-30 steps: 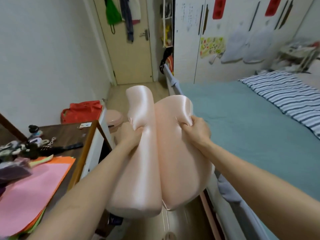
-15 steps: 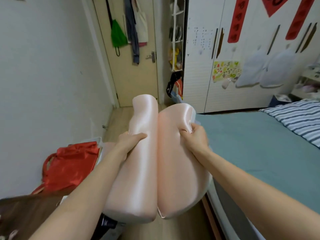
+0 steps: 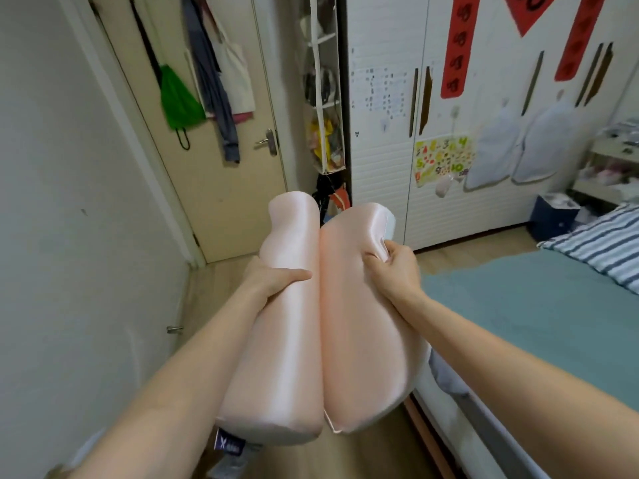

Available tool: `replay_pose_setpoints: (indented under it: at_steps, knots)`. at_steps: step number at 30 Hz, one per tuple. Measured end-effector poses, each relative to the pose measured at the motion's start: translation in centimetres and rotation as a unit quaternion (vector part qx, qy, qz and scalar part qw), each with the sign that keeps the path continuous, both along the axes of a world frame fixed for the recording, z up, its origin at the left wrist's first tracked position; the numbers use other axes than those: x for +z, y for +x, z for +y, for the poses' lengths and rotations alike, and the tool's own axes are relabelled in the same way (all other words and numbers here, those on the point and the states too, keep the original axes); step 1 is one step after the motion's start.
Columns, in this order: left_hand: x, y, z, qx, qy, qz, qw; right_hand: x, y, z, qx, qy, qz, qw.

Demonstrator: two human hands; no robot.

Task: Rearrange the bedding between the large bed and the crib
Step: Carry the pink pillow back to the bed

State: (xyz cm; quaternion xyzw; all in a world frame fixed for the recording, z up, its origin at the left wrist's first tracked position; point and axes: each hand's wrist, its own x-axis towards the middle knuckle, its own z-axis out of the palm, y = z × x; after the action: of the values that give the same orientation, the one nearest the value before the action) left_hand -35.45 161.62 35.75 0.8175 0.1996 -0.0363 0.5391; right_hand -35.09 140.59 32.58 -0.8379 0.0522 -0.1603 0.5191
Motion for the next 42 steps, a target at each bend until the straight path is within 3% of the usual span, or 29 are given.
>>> replay_pose_setpoints:
  at_steps: [8, 17, 26, 30, 38, 42]
  knots:
    - [-0.1, 25.3, 0.9, -0.006, 0.118, -0.012, 0.993, -0.4, 24.4, 1.3, 0.012, 0.085, 0.002, 0.996]
    - [0.1, 50.8, 2.8, -0.022, 0.159, -0.043, 0.986, 0.0, 49.8, 2.6, -0.004, 0.026, 0.015, 1.0]
    - [-4.7, 76.8, -1.0, -0.162, 0.074, -0.027, 0.984, -1.4, 71.0, -0.9, -0.115, -0.089, 0.001, 0.989]
    - [-4.9, 85.5, -6.4, -0.234, 0.072, -0.029, 0.969, -0.7, 75.6, -4.3, -0.21, -0.165, 0.023, 0.963]
    - [-7.5, 95.3, -24.4, -0.433, 0.054, -0.033, 0.899, -2.0, 78.2, -17.0, -0.421, -0.212, 0.08, 0.878]
    - [-11.2, 99.7, -34.7, -0.503, 0.03, 0.006, 0.864, -3.0, 80.8, -24.4, -0.453, -0.235, 0.097, 0.855]
